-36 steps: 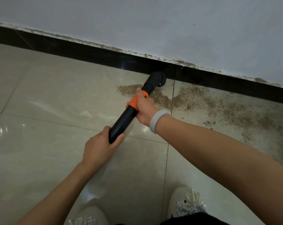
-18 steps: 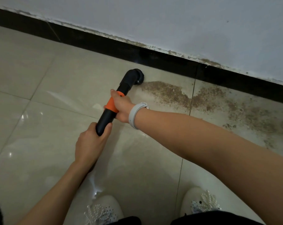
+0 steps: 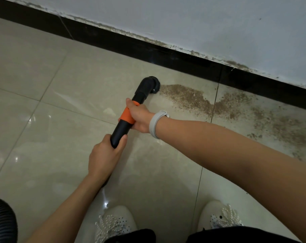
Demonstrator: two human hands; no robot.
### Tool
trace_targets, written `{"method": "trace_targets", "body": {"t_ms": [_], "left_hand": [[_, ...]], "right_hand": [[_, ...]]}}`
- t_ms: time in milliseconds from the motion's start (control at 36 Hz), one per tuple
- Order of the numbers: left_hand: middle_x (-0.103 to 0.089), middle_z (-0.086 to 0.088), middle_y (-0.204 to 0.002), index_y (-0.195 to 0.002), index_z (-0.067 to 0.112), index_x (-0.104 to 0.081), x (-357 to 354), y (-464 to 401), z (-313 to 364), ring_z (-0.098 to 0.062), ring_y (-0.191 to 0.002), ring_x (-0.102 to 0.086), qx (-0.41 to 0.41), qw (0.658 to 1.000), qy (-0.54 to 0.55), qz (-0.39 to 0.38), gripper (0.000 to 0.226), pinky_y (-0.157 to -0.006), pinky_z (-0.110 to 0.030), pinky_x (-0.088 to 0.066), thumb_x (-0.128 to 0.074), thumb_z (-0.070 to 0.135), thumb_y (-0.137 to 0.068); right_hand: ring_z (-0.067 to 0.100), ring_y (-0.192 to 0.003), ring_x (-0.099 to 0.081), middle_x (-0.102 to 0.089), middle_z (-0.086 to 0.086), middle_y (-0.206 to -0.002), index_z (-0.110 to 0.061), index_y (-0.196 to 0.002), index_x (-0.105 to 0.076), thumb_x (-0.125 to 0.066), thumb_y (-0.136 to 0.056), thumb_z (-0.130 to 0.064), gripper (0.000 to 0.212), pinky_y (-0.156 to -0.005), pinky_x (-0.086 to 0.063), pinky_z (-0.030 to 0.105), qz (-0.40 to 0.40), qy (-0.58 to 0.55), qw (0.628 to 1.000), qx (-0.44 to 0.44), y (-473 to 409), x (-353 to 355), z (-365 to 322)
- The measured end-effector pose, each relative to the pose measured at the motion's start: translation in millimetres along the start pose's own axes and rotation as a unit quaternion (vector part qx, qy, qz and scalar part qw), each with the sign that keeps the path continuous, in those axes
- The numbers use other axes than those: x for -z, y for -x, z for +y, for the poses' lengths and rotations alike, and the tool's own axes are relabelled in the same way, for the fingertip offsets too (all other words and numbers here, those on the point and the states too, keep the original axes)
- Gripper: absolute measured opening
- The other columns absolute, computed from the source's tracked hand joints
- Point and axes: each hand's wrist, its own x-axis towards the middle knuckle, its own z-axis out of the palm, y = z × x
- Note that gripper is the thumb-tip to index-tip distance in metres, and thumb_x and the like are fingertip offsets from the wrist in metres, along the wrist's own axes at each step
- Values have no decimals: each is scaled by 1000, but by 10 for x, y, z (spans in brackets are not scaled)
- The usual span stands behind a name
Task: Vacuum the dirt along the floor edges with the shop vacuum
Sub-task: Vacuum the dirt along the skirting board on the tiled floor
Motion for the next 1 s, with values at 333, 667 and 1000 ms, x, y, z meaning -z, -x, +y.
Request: {"method": "trace_targets", "body": {"t_ms": [333, 667, 1000], "left_hand": [[-61, -7, -70, -83, 18, -52, 131, -213, 32, -30, -66, -61, 42, 996, 0, 74, 49, -68, -44, -53, -44, 66, -85], [-63, -5, -71, -85, 22, -53, 164, -408, 89, -28, -66, -64, 14, 999, -9, 28, 46, -68, -43, -55, -46, 68, -84], [-58, -2, -64, -85, 20, -51, -3, 9, 75, -21, -60, -57, -23, 998, -46, -33, 38, -53, -33, -41, -51, 58, -86]], "right_hand": [[29, -96, -57, -52, 11, -100, -9, -96, -44, -50, -98, -39, 30, -79, -50, 44, -50, 45, 998, -18, -136, -388, -297], [35, -108, -60, -52, 9, -93, -14, -85, -41, -49, -98, -41, 31, -90, -52, 51, -22, 6, 1000, 7, -181, -319, -381], [34, -102, -65, -55, 7, -97, -14, -109, -44, -49, -96, -47, 36, -87, -55, 49, 62, -8, 998, 14, -100, 103, 125]]}}
